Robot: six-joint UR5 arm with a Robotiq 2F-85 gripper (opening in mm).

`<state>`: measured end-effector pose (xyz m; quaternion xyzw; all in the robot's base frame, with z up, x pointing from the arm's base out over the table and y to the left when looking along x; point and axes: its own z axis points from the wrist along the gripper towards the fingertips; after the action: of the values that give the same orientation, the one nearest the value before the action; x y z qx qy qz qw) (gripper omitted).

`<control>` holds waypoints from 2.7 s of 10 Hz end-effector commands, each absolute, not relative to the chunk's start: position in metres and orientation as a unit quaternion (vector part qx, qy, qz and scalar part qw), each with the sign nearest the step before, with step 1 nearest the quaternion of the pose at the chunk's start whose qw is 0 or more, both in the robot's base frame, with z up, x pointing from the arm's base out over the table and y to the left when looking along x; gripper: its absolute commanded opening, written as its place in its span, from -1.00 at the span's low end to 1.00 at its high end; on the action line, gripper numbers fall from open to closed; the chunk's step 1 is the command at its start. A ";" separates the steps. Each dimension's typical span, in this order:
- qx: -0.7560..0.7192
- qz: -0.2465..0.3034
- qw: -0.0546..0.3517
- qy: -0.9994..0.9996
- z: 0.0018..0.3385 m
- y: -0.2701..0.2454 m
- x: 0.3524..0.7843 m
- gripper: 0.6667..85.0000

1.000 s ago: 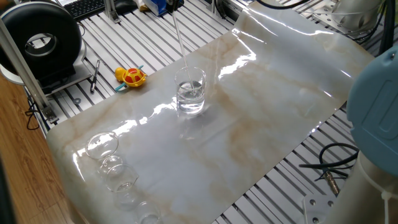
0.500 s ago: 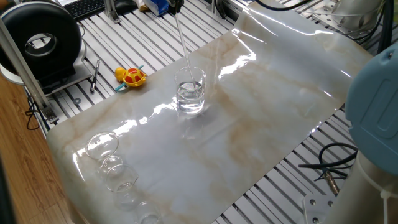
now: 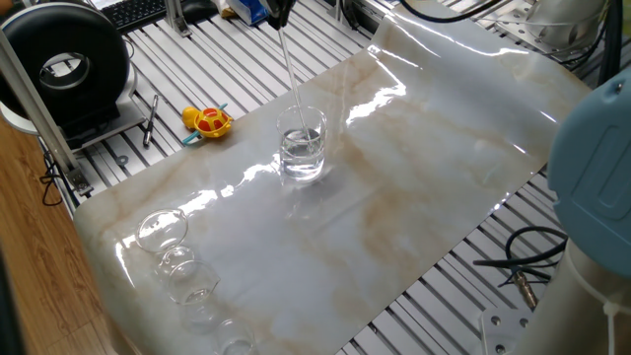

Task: Stir the beaker with a glass rod

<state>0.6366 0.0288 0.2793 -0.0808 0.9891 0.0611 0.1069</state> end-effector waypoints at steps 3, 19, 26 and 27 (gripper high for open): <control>-0.079 0.068 0.105 0.989 0.278 0.031 0.637 -0.99; -0.070 0.092 0.099 0.988 0.273 0.037 0.630 -0.99; -0.084 0.076 0.096 0.989 0.271 0.030 0.629 -0.99; -0.087 0.075 0.094 0.989 0.270 0.029 0.628 -0.99</control>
<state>0.6288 0.0288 0.2692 -0.0821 0.9894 0.0736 0.0947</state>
